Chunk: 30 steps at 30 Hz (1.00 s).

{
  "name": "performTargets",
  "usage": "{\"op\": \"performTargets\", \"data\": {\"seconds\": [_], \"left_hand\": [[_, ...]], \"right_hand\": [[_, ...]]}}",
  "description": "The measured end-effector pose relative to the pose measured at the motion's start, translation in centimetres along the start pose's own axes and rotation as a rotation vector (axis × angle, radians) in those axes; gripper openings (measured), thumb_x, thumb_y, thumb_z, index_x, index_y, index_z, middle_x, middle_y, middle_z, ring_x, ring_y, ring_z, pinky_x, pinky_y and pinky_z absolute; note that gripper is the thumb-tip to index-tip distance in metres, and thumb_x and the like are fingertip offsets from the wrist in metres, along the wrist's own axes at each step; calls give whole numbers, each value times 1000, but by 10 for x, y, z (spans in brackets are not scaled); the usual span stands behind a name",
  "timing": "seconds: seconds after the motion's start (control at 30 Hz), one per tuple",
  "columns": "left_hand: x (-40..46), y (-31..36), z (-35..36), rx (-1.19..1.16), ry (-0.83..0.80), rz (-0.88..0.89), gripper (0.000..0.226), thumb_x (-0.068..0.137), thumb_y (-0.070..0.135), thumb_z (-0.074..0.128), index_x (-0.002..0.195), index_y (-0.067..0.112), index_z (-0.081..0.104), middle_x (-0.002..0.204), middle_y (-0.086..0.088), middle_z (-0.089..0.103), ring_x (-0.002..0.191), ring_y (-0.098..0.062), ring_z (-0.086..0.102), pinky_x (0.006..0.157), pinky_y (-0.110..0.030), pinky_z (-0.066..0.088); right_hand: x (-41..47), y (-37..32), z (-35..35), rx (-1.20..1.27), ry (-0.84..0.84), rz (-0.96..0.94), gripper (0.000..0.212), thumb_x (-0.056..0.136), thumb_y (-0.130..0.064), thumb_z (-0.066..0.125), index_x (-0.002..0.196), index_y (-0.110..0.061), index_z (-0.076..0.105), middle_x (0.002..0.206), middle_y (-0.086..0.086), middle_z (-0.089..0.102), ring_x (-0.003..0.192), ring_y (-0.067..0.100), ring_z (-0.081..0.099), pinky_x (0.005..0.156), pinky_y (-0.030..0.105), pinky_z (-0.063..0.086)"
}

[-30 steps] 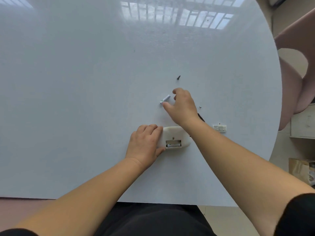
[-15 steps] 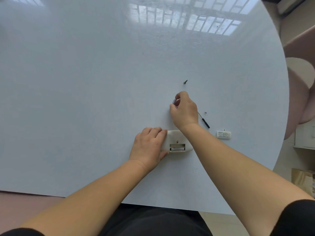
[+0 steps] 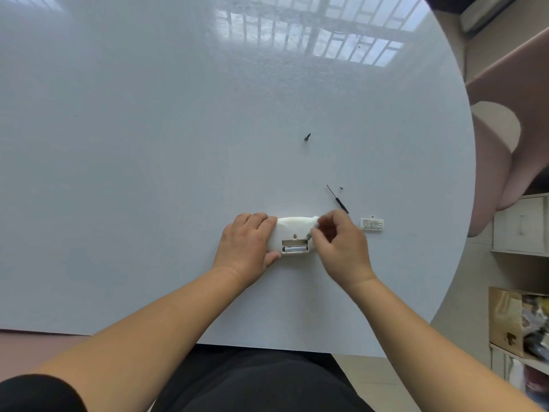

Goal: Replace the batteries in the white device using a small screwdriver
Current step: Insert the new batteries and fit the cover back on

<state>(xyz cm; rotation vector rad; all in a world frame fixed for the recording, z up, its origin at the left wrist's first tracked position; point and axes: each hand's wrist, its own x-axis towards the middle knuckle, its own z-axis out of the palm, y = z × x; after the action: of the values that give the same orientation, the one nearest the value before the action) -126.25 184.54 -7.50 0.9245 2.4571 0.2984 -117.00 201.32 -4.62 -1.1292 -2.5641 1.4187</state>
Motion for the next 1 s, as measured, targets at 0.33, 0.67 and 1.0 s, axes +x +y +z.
{"op": "performTargets", "data": {"seconds": [0.33,0.67,1.0], "left_hand": [[-1,1,2,-3,11,-11,64,76,49,67,130,27,43,130,9,49,118,-21,41,93,-36,41],[-2,2,2,-14,30,-17,60,79,54,62,129,25,45,129,7,50,117,-22,43,93,-37,43],[-2,3,4,-16,47,-22,58,78,55,63,126,26,46,127,8,51,116,-21,44,91,-37,43]], "right_hand": [[-17,-1,20,-429,-73,-630,11,76,11,62,77,0,62,75,11,61,65,33,54,46,39,47],[-14,-2,29,-656,-178,-802,21,64,13,61,64,-7,54,66,9,55,55,27,46,42,33,36],[-14,1,38,-533,-101,-522,15,69,6,68,62,-3,58,66,9,57,57,29,51,39,35,44]]}}
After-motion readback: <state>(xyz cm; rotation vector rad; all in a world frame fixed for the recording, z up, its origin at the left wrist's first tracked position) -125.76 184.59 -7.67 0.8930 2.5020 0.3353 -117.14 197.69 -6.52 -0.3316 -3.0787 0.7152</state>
